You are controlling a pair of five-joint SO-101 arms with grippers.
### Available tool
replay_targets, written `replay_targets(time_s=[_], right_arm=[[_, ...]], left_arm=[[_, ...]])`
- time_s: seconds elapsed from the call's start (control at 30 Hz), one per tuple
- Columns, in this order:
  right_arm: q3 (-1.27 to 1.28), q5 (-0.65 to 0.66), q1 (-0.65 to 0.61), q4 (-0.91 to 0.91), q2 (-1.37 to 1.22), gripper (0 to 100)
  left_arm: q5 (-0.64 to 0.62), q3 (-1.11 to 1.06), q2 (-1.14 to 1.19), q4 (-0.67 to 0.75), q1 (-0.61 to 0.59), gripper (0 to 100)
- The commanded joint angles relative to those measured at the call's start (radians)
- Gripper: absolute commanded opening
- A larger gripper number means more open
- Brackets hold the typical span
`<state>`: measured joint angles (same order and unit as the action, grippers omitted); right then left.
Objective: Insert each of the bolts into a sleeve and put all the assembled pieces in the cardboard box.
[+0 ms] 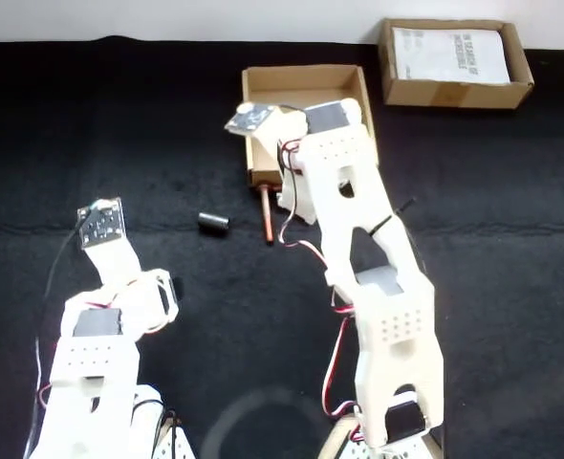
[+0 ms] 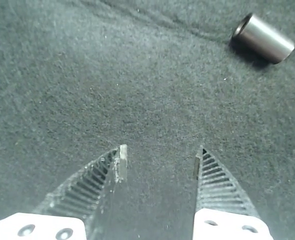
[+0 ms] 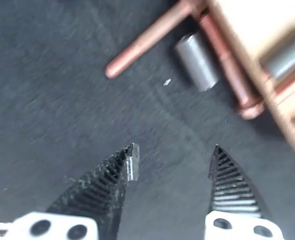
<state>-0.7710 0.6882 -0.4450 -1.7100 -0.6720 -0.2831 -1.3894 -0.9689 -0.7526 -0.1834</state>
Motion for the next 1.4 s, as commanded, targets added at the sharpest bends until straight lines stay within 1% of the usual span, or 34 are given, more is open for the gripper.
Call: replay_targets(time_s=[0.0, 0.13, 0.23, 0.5, 0.77, 0.8, 0.87, 0.97, 1.0, 1.07, 1.23, 1.37], right_arm=[[-0.107, 0.051, 0.012, 0.047, -0.035, 21.6], [-0.191, 0.064, -0.002, 0.071, -0.120, 21.7], [-0.237, 0.138, -0.010, 0.065, -0.188, 21.7], [-0.355, 0.146, -0.018, 0.071, -0.317, 21.7], [-0.412, 0.167, -0.025, 0.071, -0.406, 21.6], [-0.412, 0.167, -0.033, 0.071, -0.420, 20.7], [-0.412, 0.167, -0.042, 0.071, -0.447, 15.7], [-0.412, 0.167, -0.056, 0.093, -0.472, 1.6], [-0.412, 0.167, -0.056, 0.101, -0.473, 0.3], [-0.412, 0.167, -0.056, 0.107, -0.473, 2.0], [-0.418, 0.167, -0.051, 0.096, -0.472, 0.7], [-0.519, 0.161, -0.045, -0.012, -0.449, 0.7]], left_arm=[[0.005, -0.012, -0.016, 0.075, -0.047, 23], [0.005, -0.019, -0.016, 0.092, -0.058, 23], [0.005, -0.024, -0.025, 0.094, -0.061, 23], [0.005, -0.107, -0.182, 0.094, -0.061, 23], [0.005, -0.111, -0.193, 0.094, -0.071, 23], [0.005, -0.111, -0.193, 0.095, -0.081, 23], [0.005, -0.110, -0.193, 0.095, -0.091, 23], [0.005, -0.110, -0.193, 0.095, -0.093, 23], [0.005, -0.110, -0.193, 0.095, -0.093, 23], [0.005, -0.108, -0.193, 0.095, -0.094, 23], [0.005, -0.108, -0.193, 0.095, -0.094, 23], [0.005, -0.107, -0.191, 0.095, -0.094, 23]])
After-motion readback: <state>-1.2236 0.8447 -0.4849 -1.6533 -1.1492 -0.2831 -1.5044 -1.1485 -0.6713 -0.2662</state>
